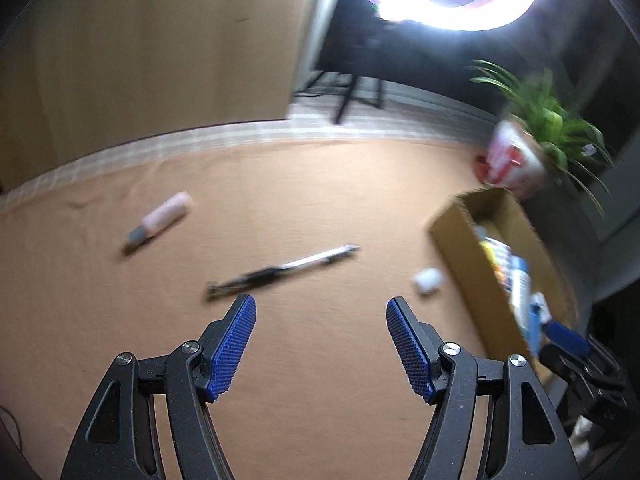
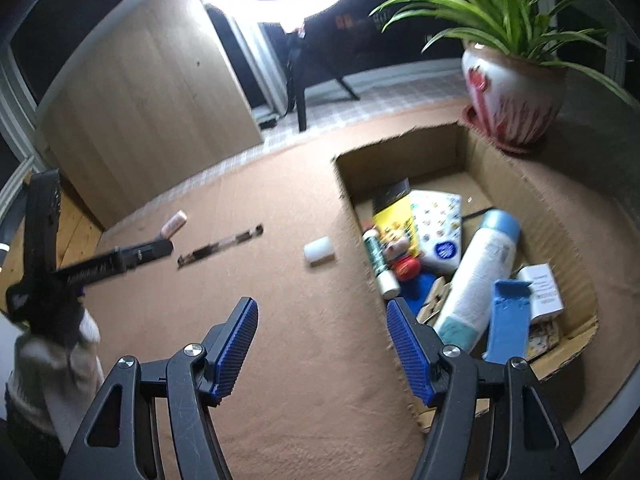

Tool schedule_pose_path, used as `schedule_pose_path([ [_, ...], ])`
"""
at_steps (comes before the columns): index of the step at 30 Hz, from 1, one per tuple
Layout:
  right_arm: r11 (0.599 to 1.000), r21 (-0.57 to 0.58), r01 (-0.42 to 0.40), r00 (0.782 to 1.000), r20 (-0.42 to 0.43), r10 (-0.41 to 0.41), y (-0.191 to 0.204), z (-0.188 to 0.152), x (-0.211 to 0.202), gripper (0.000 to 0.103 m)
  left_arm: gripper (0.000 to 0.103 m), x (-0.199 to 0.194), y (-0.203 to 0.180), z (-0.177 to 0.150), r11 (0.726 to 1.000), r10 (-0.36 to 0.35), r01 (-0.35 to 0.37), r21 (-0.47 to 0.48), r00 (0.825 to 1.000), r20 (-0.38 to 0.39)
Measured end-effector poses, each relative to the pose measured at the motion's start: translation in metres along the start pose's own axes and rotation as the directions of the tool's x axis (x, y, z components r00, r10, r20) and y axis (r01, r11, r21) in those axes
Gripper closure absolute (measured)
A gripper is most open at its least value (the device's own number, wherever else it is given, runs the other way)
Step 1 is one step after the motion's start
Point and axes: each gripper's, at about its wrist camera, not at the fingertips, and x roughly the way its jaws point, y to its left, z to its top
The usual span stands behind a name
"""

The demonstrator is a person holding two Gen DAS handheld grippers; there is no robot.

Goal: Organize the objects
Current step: 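Withdraw both tools from the box and move the left tool to the black pen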

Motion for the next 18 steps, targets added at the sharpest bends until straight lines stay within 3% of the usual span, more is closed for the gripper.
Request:
schedule_pose_path([
  [8, 0.997, 0.061, -0.051, 0.994, -0.089, 0.056, 0.005, -0.004, 0.016, 0.04, 0.032, 0.022, 0.063, 0.017, 0.998, 0.01, -0.012, -0.064, 0.999, -0.033],
  [18, 0.995, 0.083, -0.054, 0.992, -0.11, 0.063, 0.01, -0.004, 0.019, 0.04, 0.032, 0.077, 0.044, 0.028, 0.998, -0.022, 0.029, 0.051, 0.99, -0.141],
])
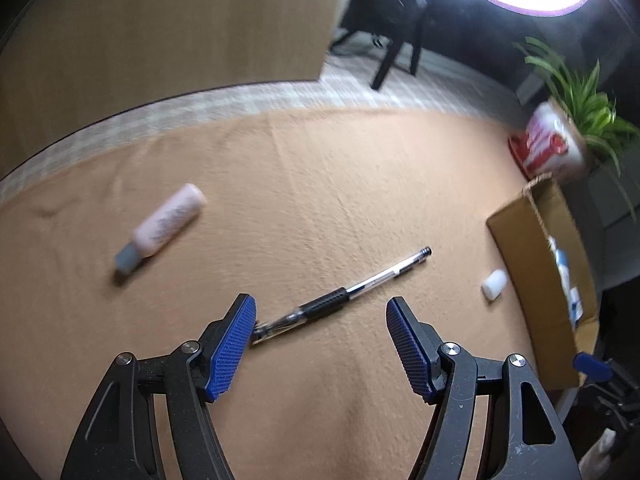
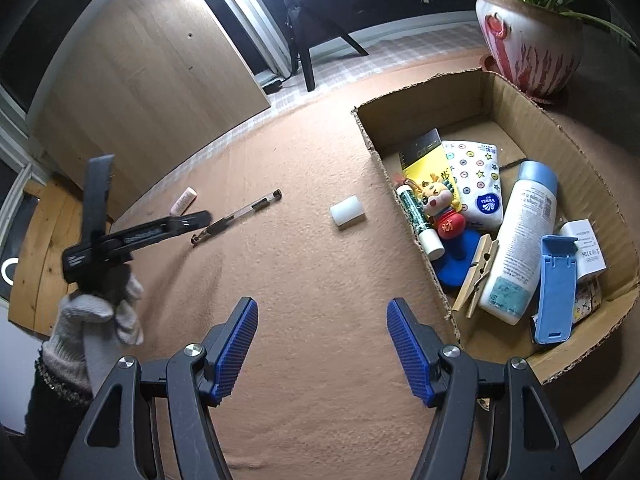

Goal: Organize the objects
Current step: 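Withdraw both tools from the box and move the left tool to the black pen, then grasp the black pen by its end with the left tool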

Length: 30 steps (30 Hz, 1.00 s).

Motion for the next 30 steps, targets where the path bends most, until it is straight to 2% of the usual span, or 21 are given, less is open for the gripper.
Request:
schedule_pose_path([
  [10, 1.0, 0.006, -0.005, 1.0, -0.021, 0.006, 0.001, 0.0, 0.005, 0.04, 0.033, 0.027, -0.025, -0.003, 0.987, 0.074, -0.069, 0.144, 0.997, -0.035],
  [13, 1.0, -0.004, -0.008, 1.0, -0.025, 0.008, 0.004, 0.001, 0.007, 0.04, 0.044, 0.026, -0.03, -0.008, 0.979, 0.104, -0.097, 0.181, 0.994, -0.027],
  [15, 1.0, -0.011, -0.011, 1.0, -0.028, 0.011, 0.007, 0.002, 0.008, 0.04, 0.06, 0.025, -0.032, -0.011, 0.974, 0.118, -0.11, 0.197, 0.993, -0.025],
  [18, 1.0, -0.019, -0.015, 0.999, -0.033, 0.014, 0.011, 0.002, 0.011, 0.04, 0.073, 0.022, -0.032, -0.014, 0.972, 0.129, -0.122, 0.202, 0.991, -0.025],
  [21, 0.999, -0.029, -0.017, 0.999, -0.039, 0.016, 0.015, 0.003, 0.014, 0.04, 0.08, 0.018, -0.033, -0.02, 0.97, 0.139, -0.132, 0.204, 0.99, -0.023],
  [24, 0.999, -0.038, -0.022, 0.999, -0.042, 0.02, 0.017, 0.004, 0.016, 0.04, 0.082, 0.015, -0.031, -0.025, 0.972, 0.144, -0.136, 0.193, 0.989, -0.027],
  [30, 0.997, -0.061, -0.037, 0.998, -0.046, 0.034, 0.022, 0.011, 0.025, 0.04, 0.089, 0.002, -0.016, -0.047, 0.987, 0.123, -0.118, 0.113, 0.992, -0.032],
])
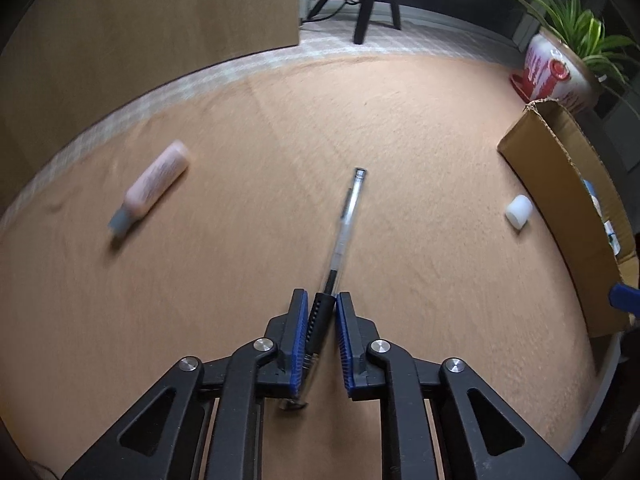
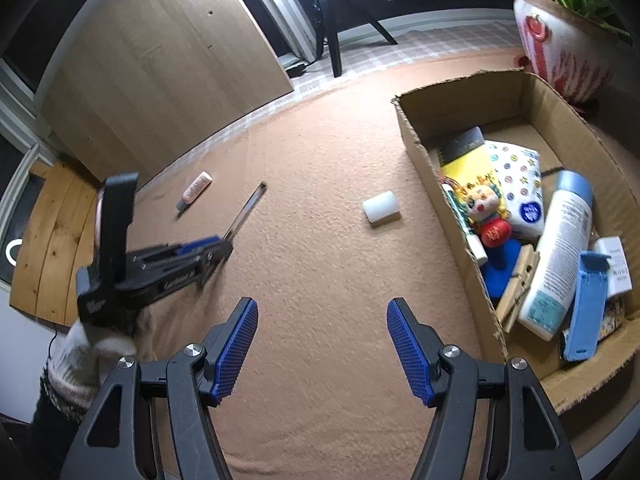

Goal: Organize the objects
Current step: 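Grasp the black pen by its end with the left tool, then grasp the pink lotion bottle with the right tool while the left tool holds the pen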

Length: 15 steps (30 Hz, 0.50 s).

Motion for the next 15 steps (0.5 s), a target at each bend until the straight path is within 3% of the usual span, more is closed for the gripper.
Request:
schedule_pose_path([
  [8, 1.0, -0.029, -0.001, 1.0, -0.018, 0.001, 0.009, 0.022, 0.024, 0.04, 0.091, -0.019, 0.024, -0.045, 0.995, -0.009, 0.01, -0.102, 1.0, 0.009],
  [15, 0.992, -0.126, -0.015, 0.999, -0.032, 0.011, 0.042, 0.048, 0.051, 0.04, 0.091, -0.038, 0.047, -0.084, 0.979, 0.008, -0.003, -0.206, 1.0, 0.025],
])
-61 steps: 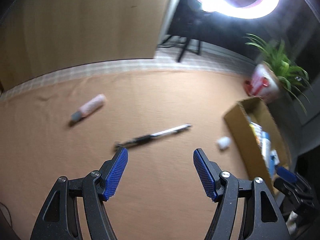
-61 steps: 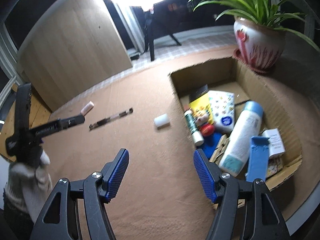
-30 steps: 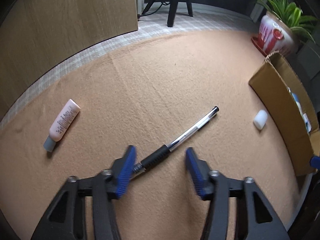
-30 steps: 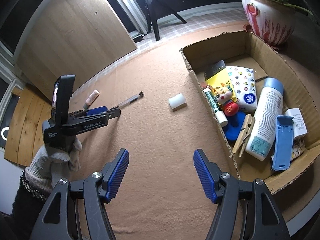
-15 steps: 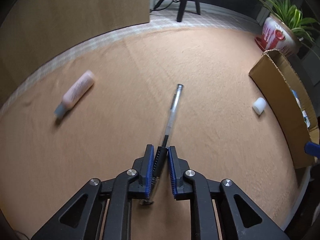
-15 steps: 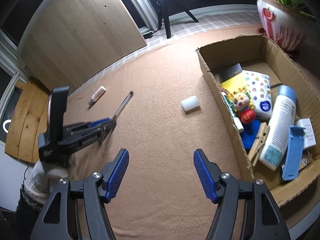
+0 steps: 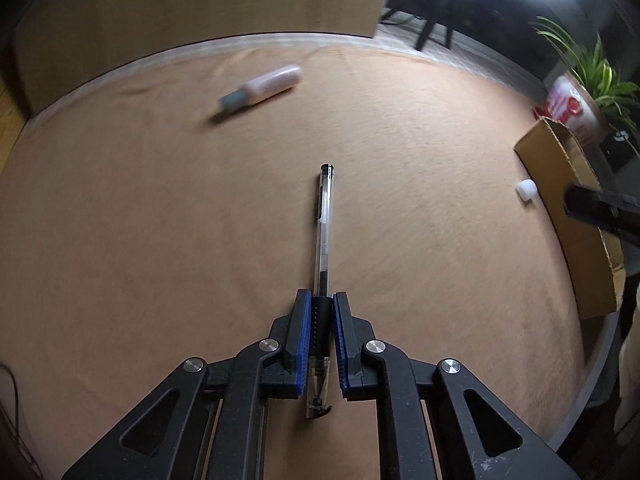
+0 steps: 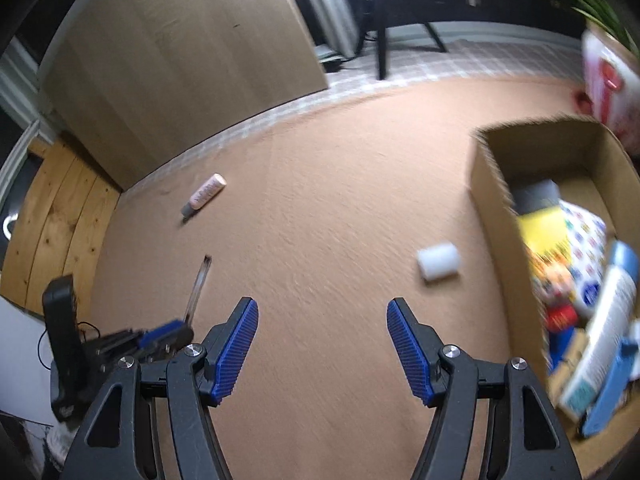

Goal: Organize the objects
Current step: 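Grasp the pink lotion bottle with the right tool while the left tool holds the pen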

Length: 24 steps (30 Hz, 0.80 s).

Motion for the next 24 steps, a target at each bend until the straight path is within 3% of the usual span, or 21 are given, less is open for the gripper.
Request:
schedule_pose_path([
  [6, 0.992, -0.122, -0.039, 0.999, -0.006, 0.039, 0.046, 0.035, 0.025, 0.04, 0.091, -0.015, 0.026, -0.026, 0.997, 0.03, -0.03, -0.066, 0.999, 0.01],
  [12, 0.959, -0.272, -0.08, 0.997, -0.035, 0.074, 0.1, 0.071, 0.063, 0.04, 0.091, -0.029, 0.056, -0.051, 0.986, 0.046, -0.043, -0.159, 0.999, 0.018],
  [24, 0.884, -0.461, -0.08, 0.995, -0.088, 0.045, 0.169, 0.106, 0.146, 0.041, 0.09, -0.035, 0.074, -0.064, 0.969, 0.037, -0.024, -0.248, 0.998, 0.046],
])
